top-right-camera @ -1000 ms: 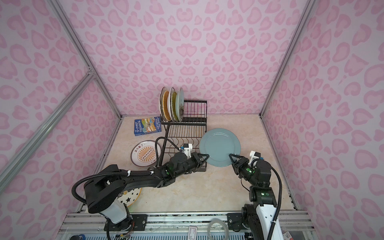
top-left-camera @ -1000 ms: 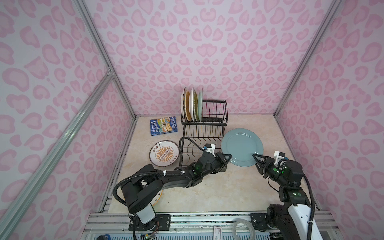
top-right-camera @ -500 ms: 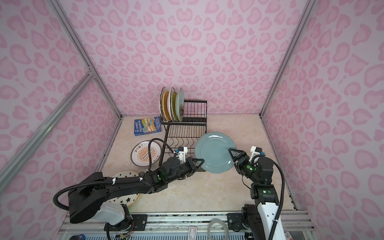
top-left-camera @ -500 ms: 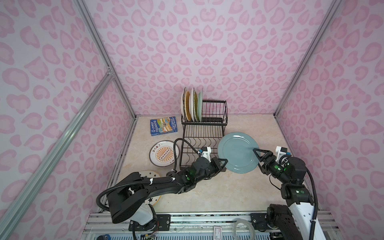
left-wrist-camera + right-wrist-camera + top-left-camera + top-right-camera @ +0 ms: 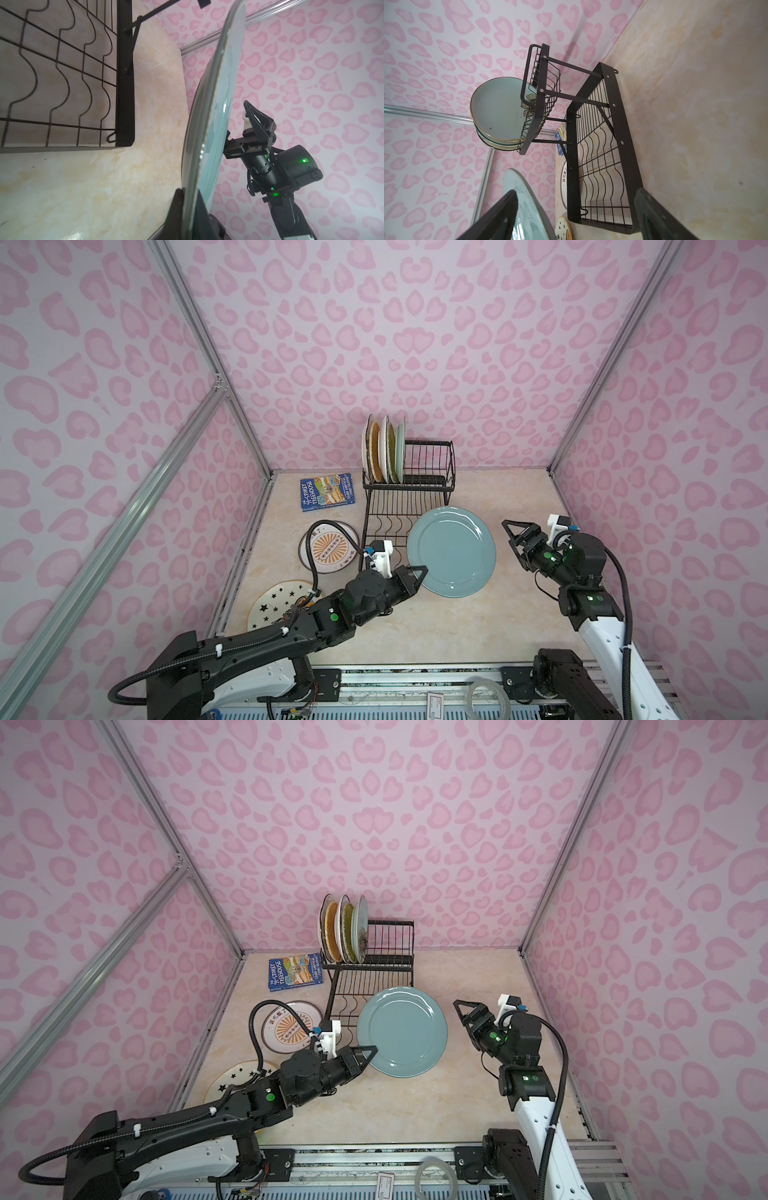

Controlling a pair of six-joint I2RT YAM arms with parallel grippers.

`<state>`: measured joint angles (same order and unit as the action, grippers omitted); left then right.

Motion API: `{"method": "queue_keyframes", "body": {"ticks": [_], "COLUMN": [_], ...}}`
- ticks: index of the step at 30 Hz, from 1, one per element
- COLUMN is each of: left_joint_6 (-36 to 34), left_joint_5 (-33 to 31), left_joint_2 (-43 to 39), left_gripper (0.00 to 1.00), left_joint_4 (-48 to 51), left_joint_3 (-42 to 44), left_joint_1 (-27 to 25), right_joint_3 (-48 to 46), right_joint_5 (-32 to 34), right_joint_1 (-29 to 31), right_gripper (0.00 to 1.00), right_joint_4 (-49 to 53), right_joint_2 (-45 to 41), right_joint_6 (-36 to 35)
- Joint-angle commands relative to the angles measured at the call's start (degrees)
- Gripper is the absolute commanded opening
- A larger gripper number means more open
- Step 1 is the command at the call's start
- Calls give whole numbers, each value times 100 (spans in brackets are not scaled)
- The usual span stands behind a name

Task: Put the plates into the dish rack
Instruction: 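Carry the grey plate rackward with the left gripper while the right gripper withdraws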

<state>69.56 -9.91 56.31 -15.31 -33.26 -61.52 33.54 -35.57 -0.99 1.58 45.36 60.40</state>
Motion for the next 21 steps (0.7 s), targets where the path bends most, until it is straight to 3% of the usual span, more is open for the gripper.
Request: {"method": "queue_keyframes", "body": {"ticks": [1, 3, 10, 21], "left_joint_6": [-616, -854, -1613, -2705], "left_joint_5": [-710, -961, -1529, -2454], "left_joint_2": [-470, -648, -736, 34], "left_gripper": [3, 3, 3, 3], "left_joint_4": [535, 1018, 1915, 2828], "left_joint_3": [-319, -568, -1529, -3524], "left_joint_1": [0, -5, -9, -17], "right_joint_3": [149, 179, 33, -450], "right_joint_5": [324, 429, 340, 78], "right_joint_1": [222, 402, 946, 1672], "right_gripper": [90, 97, 97, 97], "right_joint_4": [-401, -577, -1701, -3019], "right_joint_2": [252, 424, 922, 1055], "right_joint_6": [-482, -633, -1004, -1523]}}
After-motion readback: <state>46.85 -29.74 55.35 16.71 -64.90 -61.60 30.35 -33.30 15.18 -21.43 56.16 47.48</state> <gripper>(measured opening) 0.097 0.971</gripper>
